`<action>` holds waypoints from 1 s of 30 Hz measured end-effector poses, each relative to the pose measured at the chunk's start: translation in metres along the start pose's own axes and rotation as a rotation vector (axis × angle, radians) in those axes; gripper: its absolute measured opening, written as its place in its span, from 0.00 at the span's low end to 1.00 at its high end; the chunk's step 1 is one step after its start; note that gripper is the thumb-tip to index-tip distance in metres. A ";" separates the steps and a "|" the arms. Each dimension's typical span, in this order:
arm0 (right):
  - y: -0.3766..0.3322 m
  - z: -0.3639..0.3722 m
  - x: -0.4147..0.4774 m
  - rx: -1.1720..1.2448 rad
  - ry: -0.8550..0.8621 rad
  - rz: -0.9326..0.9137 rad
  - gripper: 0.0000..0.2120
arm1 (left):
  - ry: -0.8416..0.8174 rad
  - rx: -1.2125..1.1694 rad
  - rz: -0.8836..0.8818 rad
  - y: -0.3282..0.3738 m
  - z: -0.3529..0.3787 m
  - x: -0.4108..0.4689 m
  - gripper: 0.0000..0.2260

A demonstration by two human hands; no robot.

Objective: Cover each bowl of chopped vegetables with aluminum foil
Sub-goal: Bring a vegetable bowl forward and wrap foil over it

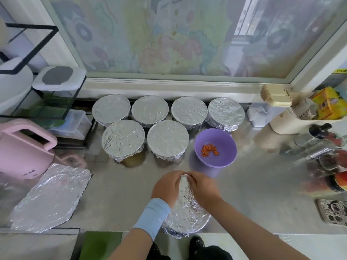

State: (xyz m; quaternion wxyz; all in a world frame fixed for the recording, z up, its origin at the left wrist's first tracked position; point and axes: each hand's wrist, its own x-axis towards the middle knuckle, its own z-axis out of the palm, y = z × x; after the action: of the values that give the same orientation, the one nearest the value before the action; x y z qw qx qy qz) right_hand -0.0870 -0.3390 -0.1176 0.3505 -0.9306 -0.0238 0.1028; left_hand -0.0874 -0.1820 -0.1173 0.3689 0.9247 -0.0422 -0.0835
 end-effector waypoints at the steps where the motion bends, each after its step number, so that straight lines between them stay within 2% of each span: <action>1: 0.002 0.001 0.000 0.008 -0.008 0.009 0.11 | -0.002 -0.004 -0.024 0.001 0.000 0.000 0.14; 4: 0.002 -0.001 0.005 -0.019 -0.025 0.000 0.11 | 0.027 -0.015 -0.093 0.004 0.000 -0.001 0.13; 8: -0.001 -0.007 0.015 -0.079 -0.144 -0.102 0.11 | 0.090 -0.005 -0.211 0.011 0.005 -0.011 0.13; 9: 0.000 -0.009 0.015 -0.100 -0.130 -0.148 0.12 | 0.105 0.011 -0.248 0.013 0.006 -0.015 0.14; 11: 0.003 -0.007 0.013 -0.157 0.016 -0.236 0.11 | 0.138 0.066 -0.276 0.014 0.006 -0.018 0.14; 14: 0.006 -0.001 0.002 -0.204 0.232 -0.252 0.06 | 0.155 0.040 -0.193 0.015 0.002 -0.014 0.16; 16: 0.008 0.002 -0.003 -0.137 0.243 -0.189 0.03 | 0.101 -0.016 -0.126 0.019 0.000 -0.006 0.15; 18: 0.012 0.004 -0.001 -0.012 0.211 -0.108 0.04 | 0.051 -0.056 -0.122 0.020 0.000 0.000 0.10; 23: 0.015 0.002 0.003 0.100 0.161 -0.076 0.05 | 0.082 -0.070 -0.198 0.014 0.008 0.001 0.08; 26: 0.015 -0.003 0.009 0.015 0.153 -0.145 0.04 | 0.159 -0.075 -0.244 0.020 0.010 -0.005 0.09; 30: 0.012 -0.005 0.015 -0.171 0.246 -0.212 0.03 | 0.222 -0.017 -0.302 0.024 0.013 -0.008 0.11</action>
State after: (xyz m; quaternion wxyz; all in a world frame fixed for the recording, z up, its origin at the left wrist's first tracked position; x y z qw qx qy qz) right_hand -0.0716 -0.3490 -0.1246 0.2795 -0.9548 -0.0873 -0.0518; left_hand -0.0979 -0.2076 -0.1090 0.3622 0.9210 0.1388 -0.0359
